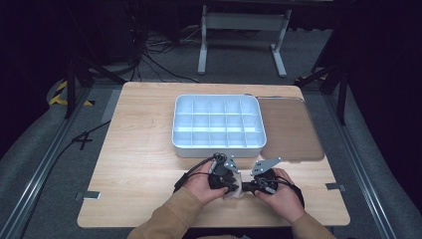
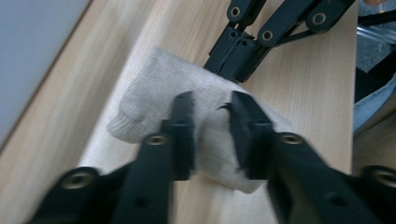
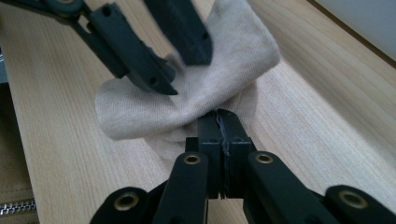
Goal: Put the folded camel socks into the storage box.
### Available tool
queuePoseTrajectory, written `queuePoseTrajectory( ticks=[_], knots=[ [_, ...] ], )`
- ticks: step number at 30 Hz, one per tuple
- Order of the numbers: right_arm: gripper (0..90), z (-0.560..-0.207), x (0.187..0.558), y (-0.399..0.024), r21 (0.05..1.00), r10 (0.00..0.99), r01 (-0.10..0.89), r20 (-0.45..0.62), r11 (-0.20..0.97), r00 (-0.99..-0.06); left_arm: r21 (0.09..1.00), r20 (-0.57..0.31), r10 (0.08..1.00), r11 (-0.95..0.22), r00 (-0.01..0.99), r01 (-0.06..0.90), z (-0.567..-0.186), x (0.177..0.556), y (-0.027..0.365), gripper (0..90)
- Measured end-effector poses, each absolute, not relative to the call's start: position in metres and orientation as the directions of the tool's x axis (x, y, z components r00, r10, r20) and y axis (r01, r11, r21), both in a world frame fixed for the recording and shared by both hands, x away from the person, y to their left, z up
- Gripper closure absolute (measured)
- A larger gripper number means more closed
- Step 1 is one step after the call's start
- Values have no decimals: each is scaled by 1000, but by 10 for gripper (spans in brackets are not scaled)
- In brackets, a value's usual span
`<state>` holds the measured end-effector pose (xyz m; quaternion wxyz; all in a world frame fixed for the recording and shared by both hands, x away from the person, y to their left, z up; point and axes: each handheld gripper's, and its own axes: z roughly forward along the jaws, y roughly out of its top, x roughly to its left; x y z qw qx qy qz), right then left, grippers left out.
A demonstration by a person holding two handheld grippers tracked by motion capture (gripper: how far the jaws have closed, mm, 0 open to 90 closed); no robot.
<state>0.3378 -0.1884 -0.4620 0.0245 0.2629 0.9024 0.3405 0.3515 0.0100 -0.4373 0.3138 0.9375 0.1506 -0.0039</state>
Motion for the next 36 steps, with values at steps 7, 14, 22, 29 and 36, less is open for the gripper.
queuePoseTrajectory(
  ticks=[7, 14, 22, 29, 36],
  knots=[
    [893, -462, 338, -189, 626, 490, 456, 132, 633, -861, 583, -78, 238, -777, 968, 238, -440, 351, 10, 552],
    [890, -456, 339, -191, 633, 490, 456, 136, 626, -861, 555, -80, 269, -787, 960, 267, -443, 353, 10, 447],
    [888, -433, 338, -197, 698, 508, 437, 120, 567, -853, 547, -57, 267, -798, 962, 254, -443, 353, 8, 425],
    [853, -437, 338, -180, 737, 498, 425, 138, 525, -856, 536, -54, 285, -800, 957, 269, -441, 352, 7, 419],
    [855, -452, 340, -177, 686, 498, 458, 159, 565, -852, 552, -46, 290, -790, 956, 267, -439, 350, 10, 410]
  ],
)
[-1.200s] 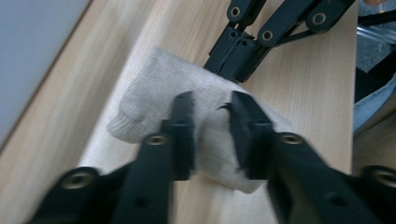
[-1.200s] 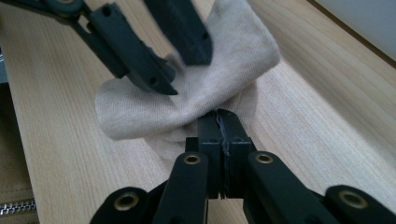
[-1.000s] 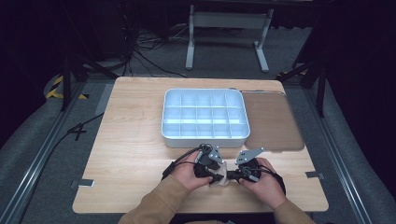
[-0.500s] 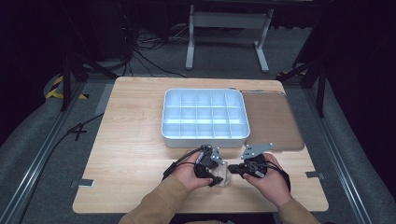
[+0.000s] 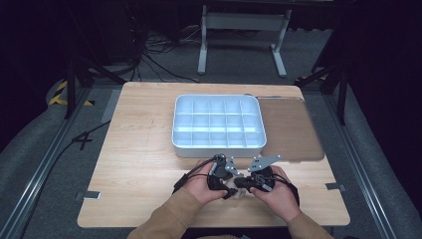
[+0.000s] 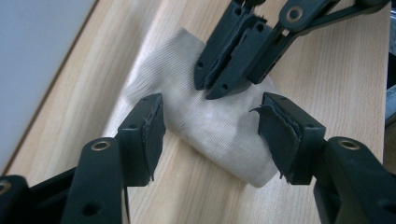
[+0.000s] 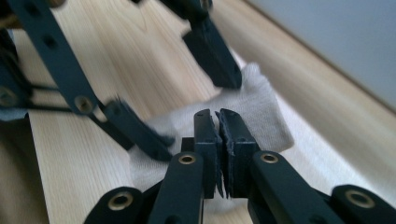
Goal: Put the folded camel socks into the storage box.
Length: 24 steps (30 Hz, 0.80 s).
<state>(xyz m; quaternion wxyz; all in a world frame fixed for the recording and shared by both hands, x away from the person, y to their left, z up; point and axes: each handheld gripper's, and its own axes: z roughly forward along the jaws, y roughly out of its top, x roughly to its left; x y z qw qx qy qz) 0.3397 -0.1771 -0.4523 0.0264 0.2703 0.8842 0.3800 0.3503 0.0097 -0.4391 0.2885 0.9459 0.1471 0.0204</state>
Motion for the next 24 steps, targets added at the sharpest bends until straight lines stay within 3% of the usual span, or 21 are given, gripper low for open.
queuePoseTrajectory(
  ticks=[13, 24],
  knots=[
    [752, -455, 338, -184, 665, 533, 495, 169, 559, -829, 536, -24, 240, -817, 971, 215, -446, 348, 3, 326],
    [525, -456, 338, -185, 634, 622, 558, 152, 534, -768, 513, -40, 264, -822, 964, 246, -448, 345, 2, 319]
  ],
)
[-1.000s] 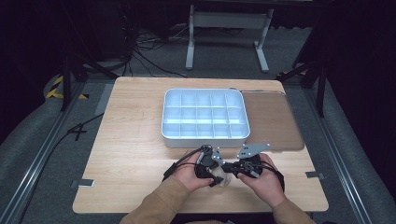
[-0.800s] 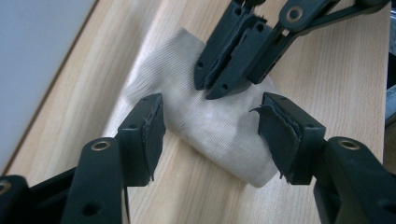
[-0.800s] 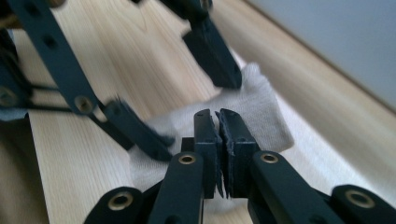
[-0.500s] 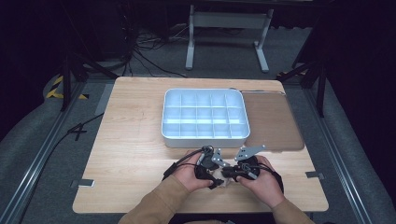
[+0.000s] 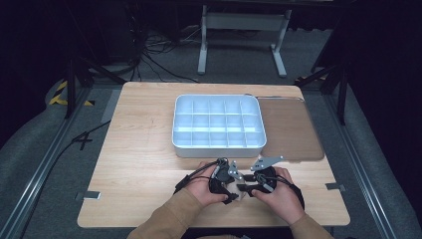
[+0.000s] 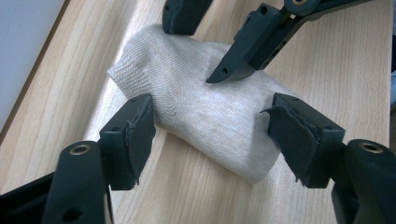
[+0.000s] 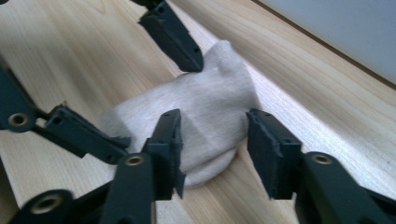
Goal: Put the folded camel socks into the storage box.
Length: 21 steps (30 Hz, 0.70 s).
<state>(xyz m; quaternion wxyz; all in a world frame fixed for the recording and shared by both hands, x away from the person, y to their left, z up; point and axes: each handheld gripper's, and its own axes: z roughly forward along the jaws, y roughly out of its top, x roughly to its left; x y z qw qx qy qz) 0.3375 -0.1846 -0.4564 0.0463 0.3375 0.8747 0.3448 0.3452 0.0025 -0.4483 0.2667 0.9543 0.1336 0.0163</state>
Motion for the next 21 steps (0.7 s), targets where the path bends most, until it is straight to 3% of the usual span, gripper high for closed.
queuePoseTrajectory(
  ticks=[2, 3, 7, 17, 21],
  knots=[
    [506, -457, 338, -185, 633, 622, 560, 154, 534, -767, 517, -40, 264, -820, 964, 246, -449, 345, 3, 319],
    [436, -458, 340, -186, 630, 629, 568, 158, 529, -761, 516, -41, 260, -822, 965, 243, -449, 346, 3, 319],
    [398, -461, 344, -187, 623, 632, 587, 184, 517, -753, 507, -55, 271, -821, 961, 261, -450, 345, 4, 318],
    [419, -465, 353, -189, 593, 605, 622, 266, 511, -751, 470, -54, 276, -841, 960, 268, -453, 341, 10, 324],
    [482, -465, 356, -187, 582, 579, 627, 302, 518, -758, 472, -50, 288, -837, 956, 277, -449, 340, 17, 327]
  ],
)
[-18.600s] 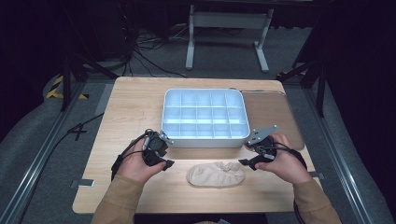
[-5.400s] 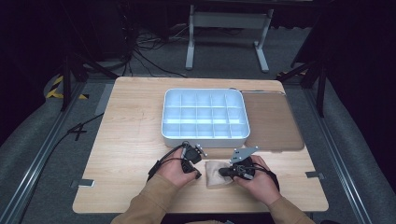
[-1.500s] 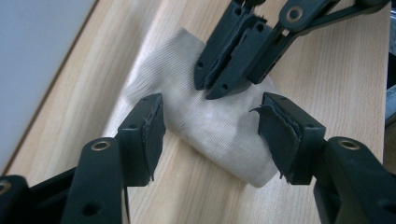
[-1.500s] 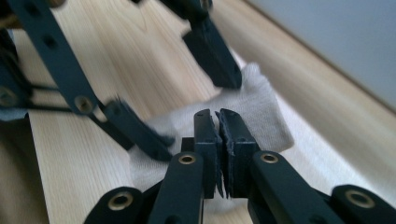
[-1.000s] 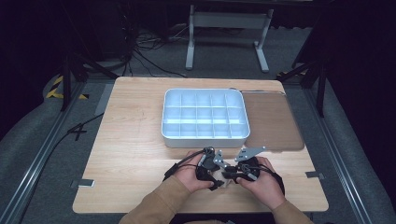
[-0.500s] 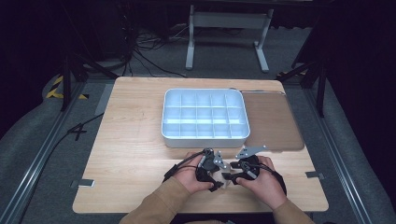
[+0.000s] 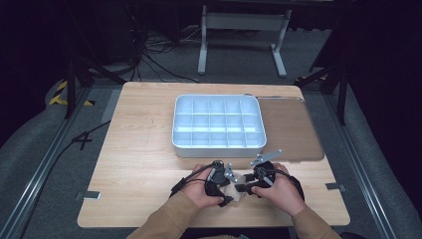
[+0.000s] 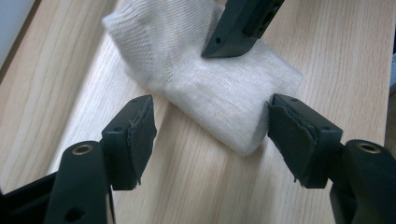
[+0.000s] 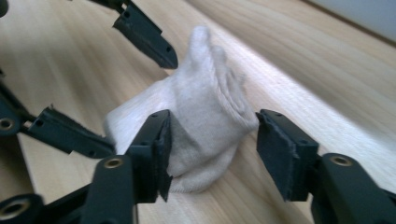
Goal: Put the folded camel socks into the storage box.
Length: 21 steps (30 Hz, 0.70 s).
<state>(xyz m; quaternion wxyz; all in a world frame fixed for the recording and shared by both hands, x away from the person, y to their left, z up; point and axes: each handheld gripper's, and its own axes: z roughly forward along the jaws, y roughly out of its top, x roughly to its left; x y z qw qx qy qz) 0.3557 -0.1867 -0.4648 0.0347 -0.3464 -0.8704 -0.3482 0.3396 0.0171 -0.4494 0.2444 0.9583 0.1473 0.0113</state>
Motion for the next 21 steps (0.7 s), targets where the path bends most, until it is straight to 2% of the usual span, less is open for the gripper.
queuePoseTrajectory(
  ticks=[10, 13, 21],
  knots=[
    [667, -470, 364, -188, 548, 507, 666, 436, 506, -744, 490, -43, 340, -812, 939, 316, -439, 342, 43, 332],
    [707, -467, 363, -185, 550, 498, 649, 420, 525, -759, 491, -44, 351, -808, 935, 326, -438, 342, 46, 332],
    [732, -464, 359, -181, 568, 498, 610, 362, 553, -788, 499, -40, 371, -797, 928, 341, -435, 345, 53, 333]
  ],
)
